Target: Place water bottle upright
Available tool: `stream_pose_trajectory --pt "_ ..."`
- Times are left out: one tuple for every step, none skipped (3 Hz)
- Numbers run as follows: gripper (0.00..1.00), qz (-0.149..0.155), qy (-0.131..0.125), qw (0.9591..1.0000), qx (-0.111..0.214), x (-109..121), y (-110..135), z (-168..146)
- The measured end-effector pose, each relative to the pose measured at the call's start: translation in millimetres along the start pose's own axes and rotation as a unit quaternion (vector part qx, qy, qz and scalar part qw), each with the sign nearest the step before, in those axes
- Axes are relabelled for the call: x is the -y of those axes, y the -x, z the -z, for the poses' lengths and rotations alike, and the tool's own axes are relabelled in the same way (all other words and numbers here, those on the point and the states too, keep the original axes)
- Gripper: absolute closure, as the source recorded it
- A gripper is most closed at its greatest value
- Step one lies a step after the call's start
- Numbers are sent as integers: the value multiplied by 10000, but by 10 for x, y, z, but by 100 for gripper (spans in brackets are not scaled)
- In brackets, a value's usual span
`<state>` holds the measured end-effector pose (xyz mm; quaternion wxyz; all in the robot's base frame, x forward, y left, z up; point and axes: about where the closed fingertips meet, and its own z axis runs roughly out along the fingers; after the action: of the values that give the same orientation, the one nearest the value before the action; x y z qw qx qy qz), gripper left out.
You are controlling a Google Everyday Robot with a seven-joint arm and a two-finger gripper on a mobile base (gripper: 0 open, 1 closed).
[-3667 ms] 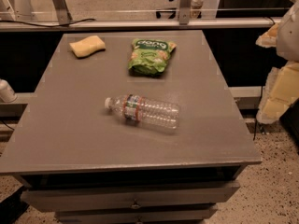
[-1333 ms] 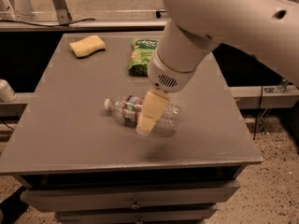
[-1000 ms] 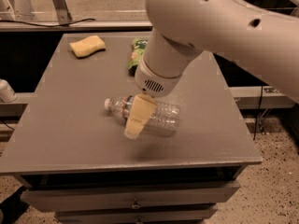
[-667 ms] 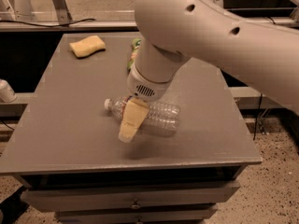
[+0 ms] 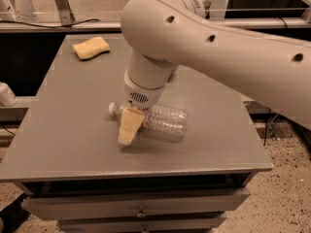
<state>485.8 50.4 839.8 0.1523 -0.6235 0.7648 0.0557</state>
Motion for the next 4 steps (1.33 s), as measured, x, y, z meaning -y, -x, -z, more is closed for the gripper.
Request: stream_pose_trajectory --pt "42 29 -19 9999 -98 57 89 -17" --pt "65 57 -65 9998 -196 123 115 -2" --pt "87 148 -199 9995 -176 230 170 128" --pt "100 137 -279 9992 241 403 235 395"
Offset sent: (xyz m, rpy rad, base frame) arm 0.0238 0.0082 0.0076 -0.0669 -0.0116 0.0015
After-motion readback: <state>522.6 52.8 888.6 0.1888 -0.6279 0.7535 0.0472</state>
